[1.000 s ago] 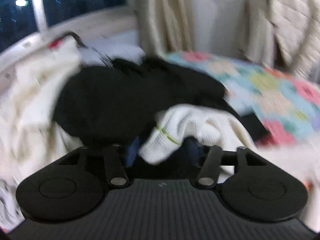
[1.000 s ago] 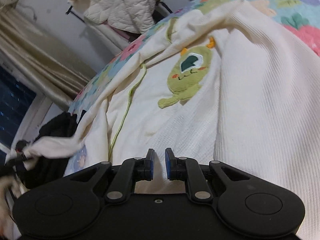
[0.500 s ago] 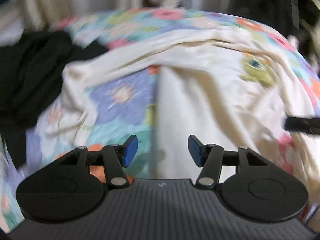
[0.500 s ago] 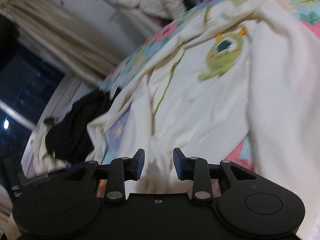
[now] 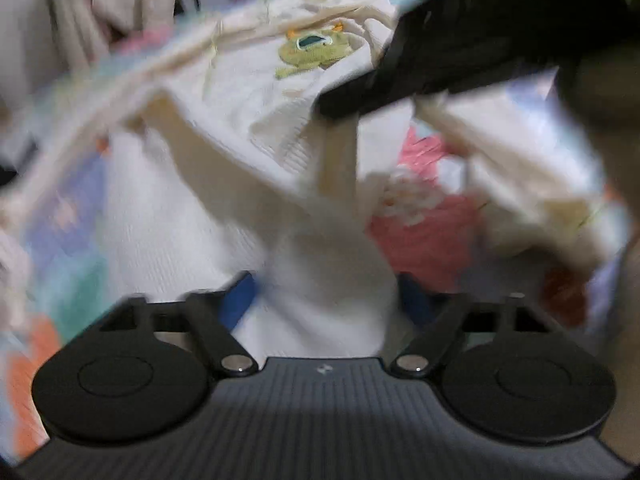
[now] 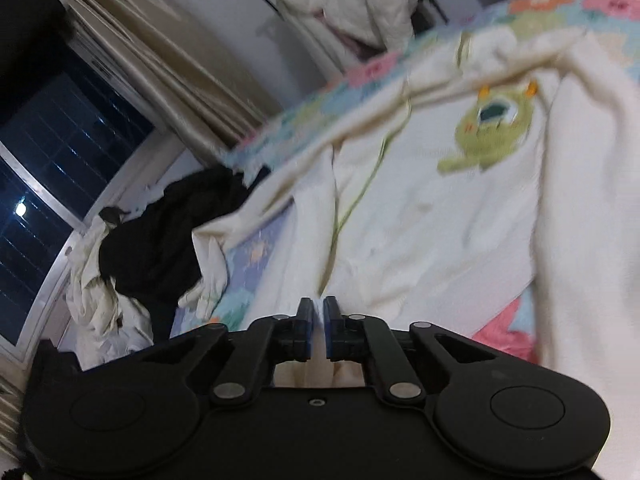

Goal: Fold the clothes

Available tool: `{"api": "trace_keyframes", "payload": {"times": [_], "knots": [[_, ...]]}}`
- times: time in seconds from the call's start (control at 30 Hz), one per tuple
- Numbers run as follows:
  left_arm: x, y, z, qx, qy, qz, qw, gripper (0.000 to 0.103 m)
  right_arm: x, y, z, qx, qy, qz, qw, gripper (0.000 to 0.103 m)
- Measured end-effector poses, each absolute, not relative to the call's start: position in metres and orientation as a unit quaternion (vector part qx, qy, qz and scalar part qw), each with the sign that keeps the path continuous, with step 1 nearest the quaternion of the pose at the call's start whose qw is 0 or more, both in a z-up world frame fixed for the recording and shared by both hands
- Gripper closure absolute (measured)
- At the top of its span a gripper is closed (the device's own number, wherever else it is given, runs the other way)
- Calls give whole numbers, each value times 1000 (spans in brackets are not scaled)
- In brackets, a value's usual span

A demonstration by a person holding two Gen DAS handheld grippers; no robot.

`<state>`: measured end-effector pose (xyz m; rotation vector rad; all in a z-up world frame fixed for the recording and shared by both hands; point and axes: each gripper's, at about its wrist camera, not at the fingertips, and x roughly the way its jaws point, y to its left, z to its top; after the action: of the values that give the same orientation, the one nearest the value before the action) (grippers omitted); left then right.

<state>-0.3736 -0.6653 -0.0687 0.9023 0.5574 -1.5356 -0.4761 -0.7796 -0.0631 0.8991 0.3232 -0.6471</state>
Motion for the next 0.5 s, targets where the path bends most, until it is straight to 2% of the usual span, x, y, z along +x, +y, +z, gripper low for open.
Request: {"api": "trace_keyframes", "payload": {"times": [0.03, 0.1, 0.17, 0.33, 0.4, 0.5], "knots": [[-366, -662, -65, 378, 248, -659, 601, 78, -479, -777, -59, 407, 161, -325, 839, 100], [-349, -655, -56, 353, 268, -654, 613, 83, -482, -774, -55, 388, 179, -348, 834, 99], [-325, -646, -44, 294, 317, -648, 627, 84, -485, -779, -59, 423, 163, -332, 827, 99], [-286, -615, -24, 190, 373, -644, 640, 84, -483, -786, -69, 491, 131, -291, 811, 88], [-278, -607, -25, 167, 384, -644, 640, 84, -476, -785, -71, 502, 129, -276, 810, 71], [-275, -597, -28, 147, 393, -638, 646, 84, -469, -784, -69, 508, 122, -249, 815, 56]]}}
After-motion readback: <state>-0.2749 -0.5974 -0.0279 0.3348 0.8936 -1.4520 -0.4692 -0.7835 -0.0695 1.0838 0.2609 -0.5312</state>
